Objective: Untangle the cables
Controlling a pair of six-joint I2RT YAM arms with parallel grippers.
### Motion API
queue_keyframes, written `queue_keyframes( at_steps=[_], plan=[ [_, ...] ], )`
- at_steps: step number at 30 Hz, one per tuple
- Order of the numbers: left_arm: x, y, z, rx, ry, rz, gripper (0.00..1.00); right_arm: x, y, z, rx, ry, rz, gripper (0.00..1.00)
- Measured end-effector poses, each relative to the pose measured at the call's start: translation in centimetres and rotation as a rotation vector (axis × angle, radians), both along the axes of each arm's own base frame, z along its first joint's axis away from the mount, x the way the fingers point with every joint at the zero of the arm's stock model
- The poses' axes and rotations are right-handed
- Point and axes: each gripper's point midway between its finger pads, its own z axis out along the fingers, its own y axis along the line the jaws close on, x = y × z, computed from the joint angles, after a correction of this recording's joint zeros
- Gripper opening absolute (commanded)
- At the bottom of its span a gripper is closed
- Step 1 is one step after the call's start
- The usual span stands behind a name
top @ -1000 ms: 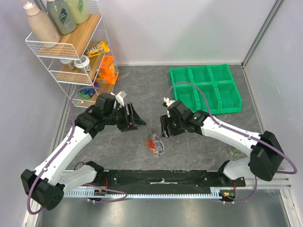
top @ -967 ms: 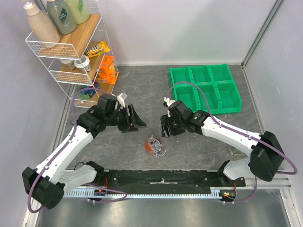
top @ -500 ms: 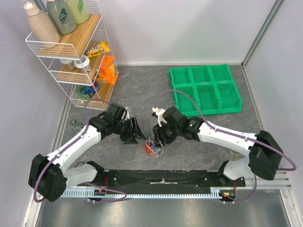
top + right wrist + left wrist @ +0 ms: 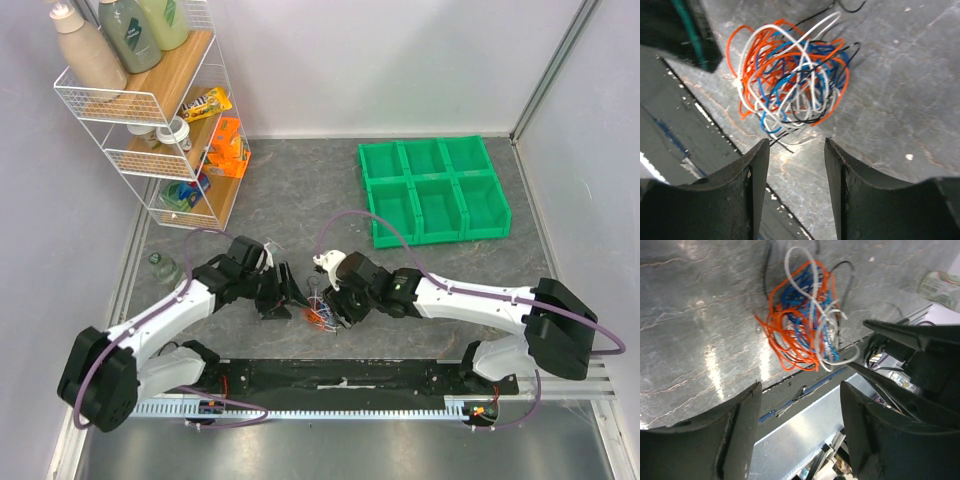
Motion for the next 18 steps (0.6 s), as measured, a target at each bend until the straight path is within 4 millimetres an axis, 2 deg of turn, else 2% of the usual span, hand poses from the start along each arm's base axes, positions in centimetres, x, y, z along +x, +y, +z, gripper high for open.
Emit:
queue_keyframes(
  at_steps=[2, 5, 6, 7, 11, 15, 18],
  plan=[
    [0.3, -0.2, 1.0, -0.026, -0.037, 0.008, 0.72, 0.7, -0.2, 0.1, -0.011, -0.041, -0.011, 0.53],
    [0.7, -0.5, 2.2, -0.064, -0.089, 0.014, 0.58, 1.3, -0.1, 0.3, -0.011, -0.073, -0.007, 0.46],
    [0.8, -0.7, 2.3, -0.072, -0.090, 0.012, 0.51, 1.4, 0.1, 0.4, -0.005, -0.076, -0.001, 0.42],
    [0.9, -0.8, 2.2, -0.074, -0.084, 0.011, 0.49, 1.4, 0.4, 0.4, 0.001, -0.076, 0.007, 0.39],
    [0.5, -1.1, 0.4, -0.057, 0.002, -0.007, 0.48, 1.5, 1.4, 0.2, 0.020, -0.072, 0.033, 0.33],
    [-0.1, -1.0, -0.1, -0.062, 0.025, -0.015, 0.60, 1.4, 1.6, 0.3, 0.028, -0.073, 0.051, 0.36],
    [-0.5, -1.0, -0.4, -0.072, 0.039, -0.019, 0.60, 1.3, 2.0, 0.6, 0.042, -0.071, 0.057, 0.37]
  ],
)
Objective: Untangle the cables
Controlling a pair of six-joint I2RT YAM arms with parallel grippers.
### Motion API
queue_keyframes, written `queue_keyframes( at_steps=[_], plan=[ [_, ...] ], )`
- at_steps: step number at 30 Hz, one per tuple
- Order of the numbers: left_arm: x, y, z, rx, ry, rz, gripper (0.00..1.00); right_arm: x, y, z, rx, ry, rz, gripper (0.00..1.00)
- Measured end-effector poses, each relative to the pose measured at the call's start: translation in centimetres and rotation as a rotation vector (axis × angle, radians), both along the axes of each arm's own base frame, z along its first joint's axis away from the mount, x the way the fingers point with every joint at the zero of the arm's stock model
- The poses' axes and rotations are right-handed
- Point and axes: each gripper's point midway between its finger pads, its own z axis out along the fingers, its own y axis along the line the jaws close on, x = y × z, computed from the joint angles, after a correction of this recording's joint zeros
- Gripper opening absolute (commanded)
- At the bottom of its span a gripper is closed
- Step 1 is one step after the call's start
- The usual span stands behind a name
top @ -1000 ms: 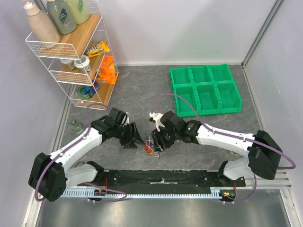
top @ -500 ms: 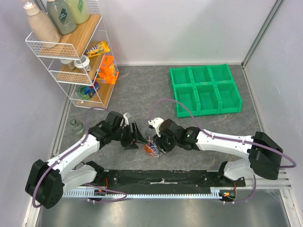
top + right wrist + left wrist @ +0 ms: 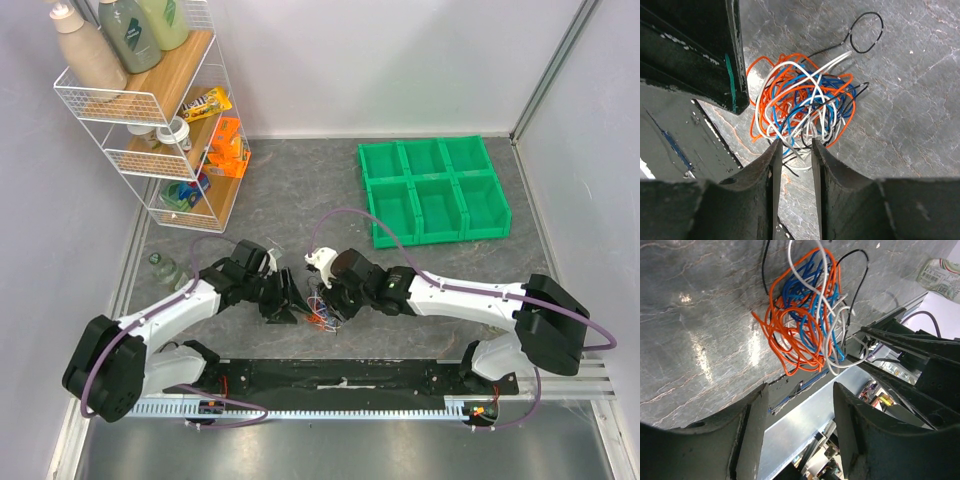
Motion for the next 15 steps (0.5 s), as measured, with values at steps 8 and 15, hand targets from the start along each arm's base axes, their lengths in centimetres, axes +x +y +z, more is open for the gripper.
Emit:
queue_keyframes(
  at_steps=[8, 15],
  plan=[
    [-0.9, 0.2, -1.5, -0.007, 0.040, 0.014, 0.51, 0.3, 0.7, 0.7, 0.026, -0.013, 0.002, 0.22],
    [0.1, -0.1, -1.9, -0.011, 0.026, 0.052, 0.27, 0.7, 0.7, 0.9, 0.029, -0.025, -0.016, 0.04]
  ],
)
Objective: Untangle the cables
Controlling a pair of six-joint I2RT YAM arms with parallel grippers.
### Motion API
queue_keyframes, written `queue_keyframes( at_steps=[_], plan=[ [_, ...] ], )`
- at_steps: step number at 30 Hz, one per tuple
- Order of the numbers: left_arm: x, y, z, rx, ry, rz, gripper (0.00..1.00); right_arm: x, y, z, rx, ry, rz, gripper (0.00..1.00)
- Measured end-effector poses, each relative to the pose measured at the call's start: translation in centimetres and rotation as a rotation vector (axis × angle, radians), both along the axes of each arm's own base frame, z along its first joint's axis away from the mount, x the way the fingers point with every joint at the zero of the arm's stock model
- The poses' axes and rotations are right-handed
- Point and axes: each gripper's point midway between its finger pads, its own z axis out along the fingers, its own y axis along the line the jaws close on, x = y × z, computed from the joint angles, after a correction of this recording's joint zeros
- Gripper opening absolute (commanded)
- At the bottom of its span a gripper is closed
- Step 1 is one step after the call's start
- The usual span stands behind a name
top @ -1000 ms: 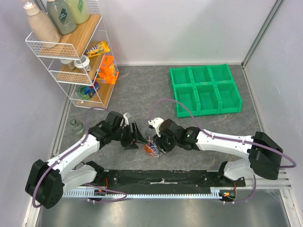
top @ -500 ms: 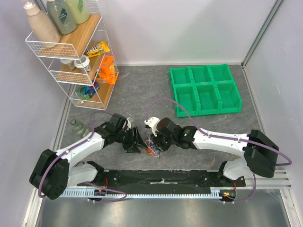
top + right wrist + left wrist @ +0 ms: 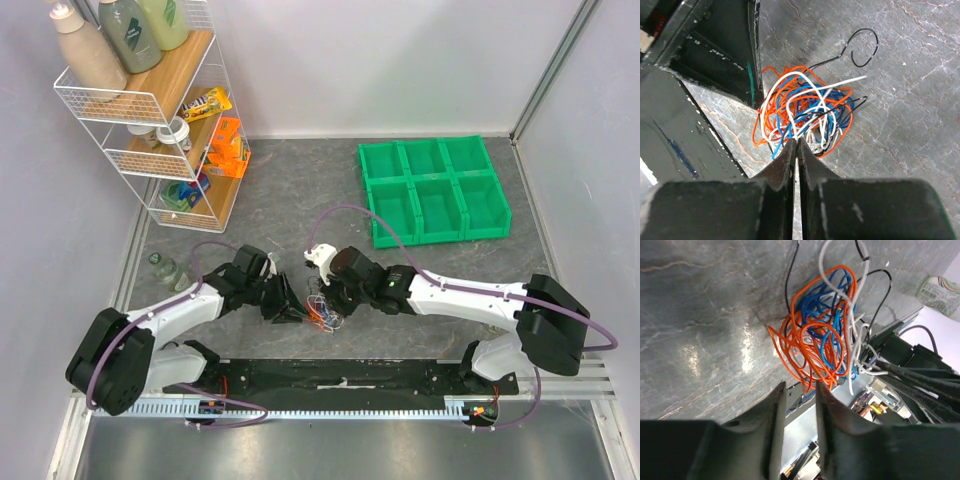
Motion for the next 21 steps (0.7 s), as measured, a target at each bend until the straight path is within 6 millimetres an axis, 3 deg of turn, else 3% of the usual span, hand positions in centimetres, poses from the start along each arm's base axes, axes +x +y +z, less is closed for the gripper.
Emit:
queue_keyframes(
  at_steps=[3, 4, 8, 10, 14, 17, 21],
  plan=[
    [0.5, 0.1, -0.5, 0.023, 0.000, 0.023, 0.04, 0.2, -0.1, 0.2, 0.003, -0.005, -0.017, 0.00],
    [0.6, 0.3, -0.7, 0.039, 0.000, 0.033, 0.02, 0.3, -0.3, 0.4, 0.001, -0.011, -0.030, 0.00],
    [1.5, 1.2, -0.6, 0.128, -0.007, 0.071, 0.02, 1.8, -1.8, 2.0, -0.019, -0.075, -0.140, 0.00],
    [2.3, 2.0, 0.4, 0.183, -0.043, 0.103, 0.02, 3.0, -2.9, 4.0, -0.023, -0.130, -0.228, 0.00],
    [4.2, 3.8, 4.9, 0.242, -0.201, 0.192, 0.02, 6.1, -5.9, 9.6, -0.001, -0.248, -0.434, 0.00],
    [5.7, 5.4, 9.6, 0.259, -0.348, 0.279, 0.02, 9.2, -10.6, 13.3, 0.001, -0.317, -0.639, 0.00],
    [7.0, 7.7, 14.6, 0.300, -0.490, 0.391, 0.02, 11.9, -19.5, 16.3, -0.051, -0.376, -0.929, 0.00]
  ],
)
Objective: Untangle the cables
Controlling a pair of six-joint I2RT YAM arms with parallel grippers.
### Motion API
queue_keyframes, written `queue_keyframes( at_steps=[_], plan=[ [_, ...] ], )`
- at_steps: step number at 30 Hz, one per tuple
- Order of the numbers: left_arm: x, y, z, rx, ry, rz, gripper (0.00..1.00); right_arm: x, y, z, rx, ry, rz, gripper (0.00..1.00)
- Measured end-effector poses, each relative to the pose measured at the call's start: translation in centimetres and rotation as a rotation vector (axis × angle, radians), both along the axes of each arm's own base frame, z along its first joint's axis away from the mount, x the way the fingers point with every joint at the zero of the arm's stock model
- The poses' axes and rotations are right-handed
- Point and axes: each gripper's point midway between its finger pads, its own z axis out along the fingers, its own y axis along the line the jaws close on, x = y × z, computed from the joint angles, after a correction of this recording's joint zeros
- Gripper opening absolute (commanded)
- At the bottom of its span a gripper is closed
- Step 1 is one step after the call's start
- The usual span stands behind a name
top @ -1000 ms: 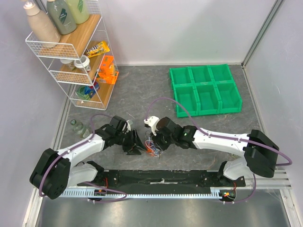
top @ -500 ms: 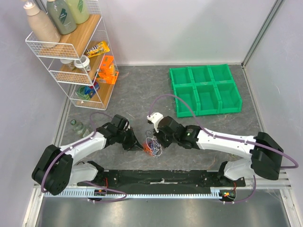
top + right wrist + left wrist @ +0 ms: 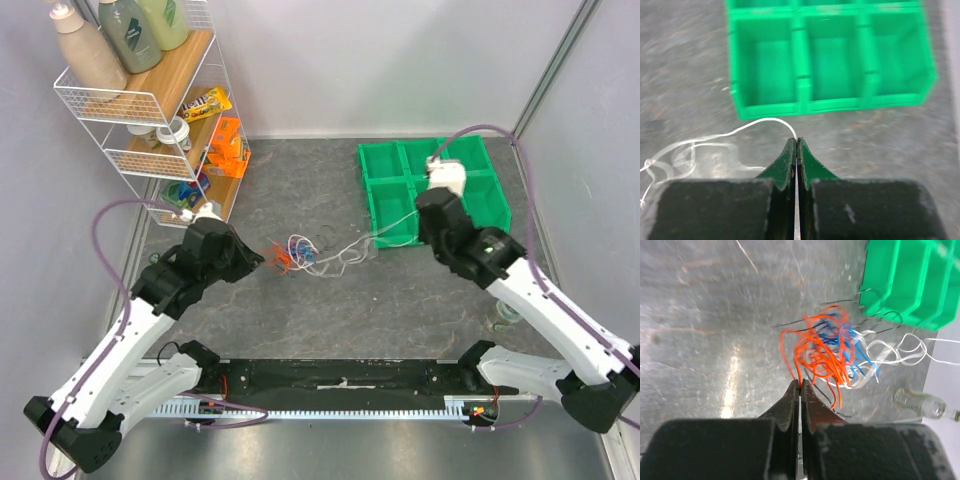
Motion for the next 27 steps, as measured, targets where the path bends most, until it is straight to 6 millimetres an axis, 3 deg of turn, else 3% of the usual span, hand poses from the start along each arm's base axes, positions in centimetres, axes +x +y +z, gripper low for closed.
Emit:
queue_keyframes(
  at_steps=[2, 5, 11, 15, 22, 27],
  plan=[
    [0.4, 1.4, 2.1, 0.033, -0.060, 0.050, 0.02, 0.2, -3.8, 1.5, -0.024, -0.019, -0.119, 0.00],
    [0.7, 3.4, 5.0, 0.084, -0.139, 0.110, 0.02, 0.1, -7.9, 4.2, -0.056, -0.053, -0.248, 0.00],
    [0.7, 6.6, 9.5, 0.171, -0.276, 0.186, 0.02, -0.5, -13.7, 8.8, -0.109, -0.113, -0.442, 0.00],
    [0.6, 7.5, 10.8, 0.197, -0.314, 0.203, 0.02, -1.3, -16.0, 12.4, -0.117, -0.178, -0.514, 0.00],
    [0.4, 8.8, 9.9, 0.285, -0.292, 0.222, 0.02, -3.2, -18.6, 19.2, -0.137, -0.311, -0.611, 0.00],
    [0.5, 10.1, 10.9, 0.336, -0.325, 0.256, 0.02, -6.3, -20.9, 25.6, -0.088, -0.466, -0.701, 0.00]
  ],
)
